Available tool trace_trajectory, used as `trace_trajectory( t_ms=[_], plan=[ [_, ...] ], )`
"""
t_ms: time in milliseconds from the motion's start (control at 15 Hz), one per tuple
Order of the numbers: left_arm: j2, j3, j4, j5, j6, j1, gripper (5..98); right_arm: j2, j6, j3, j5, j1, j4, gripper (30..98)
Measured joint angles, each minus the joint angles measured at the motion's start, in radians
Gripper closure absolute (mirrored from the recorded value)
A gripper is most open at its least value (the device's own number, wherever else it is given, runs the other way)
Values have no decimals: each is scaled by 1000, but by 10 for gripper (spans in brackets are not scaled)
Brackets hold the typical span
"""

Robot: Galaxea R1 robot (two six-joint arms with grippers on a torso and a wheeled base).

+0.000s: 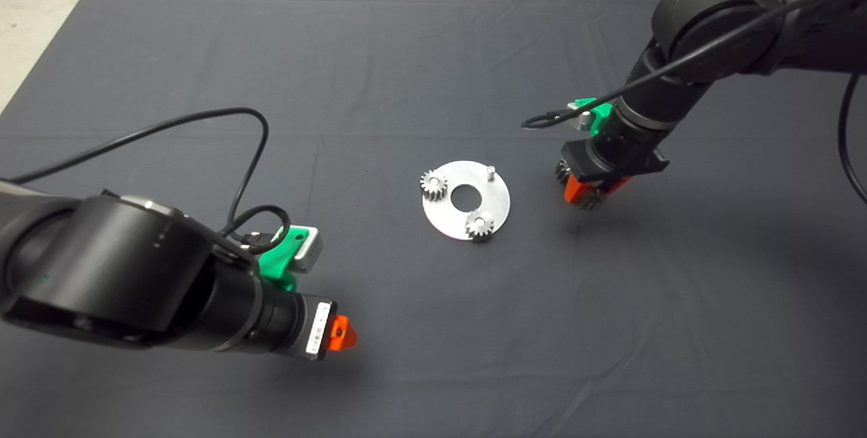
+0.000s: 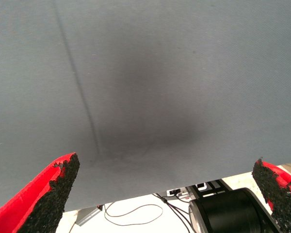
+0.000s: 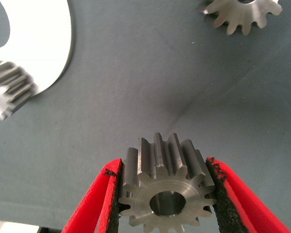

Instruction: Remove an incorrectly installed larger gear and replace it with the correct smaller gear

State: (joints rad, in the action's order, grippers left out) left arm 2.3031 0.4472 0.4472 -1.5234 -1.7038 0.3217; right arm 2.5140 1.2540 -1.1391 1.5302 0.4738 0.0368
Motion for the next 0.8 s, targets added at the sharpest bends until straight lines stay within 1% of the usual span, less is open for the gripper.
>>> trace_trajectory(
  t_ms=[200, 333, 467, 667, 800],
  plan=[
    [-18, 0, 0, -2, 0, 0, 115, 43, 0, -28, 7, -13, 0, 862],
    [-21, 0, 0, -3, 5, 0, 115, 91, 0, -36, 1, -17, 5, 862],
    [-21, 0, 0, -2, 18, 0, 115, 130, 0, -53, -2, -17, 15, 863],
    [-21, 0, 1, -3, 26, 0, 115, 165, 0, -69, -2, -17, 27, 862],
    [-21, 0, 1, -3, 26, 0, 115, 177, 0, -79, 0, -17, 54, 863]
  ],
)
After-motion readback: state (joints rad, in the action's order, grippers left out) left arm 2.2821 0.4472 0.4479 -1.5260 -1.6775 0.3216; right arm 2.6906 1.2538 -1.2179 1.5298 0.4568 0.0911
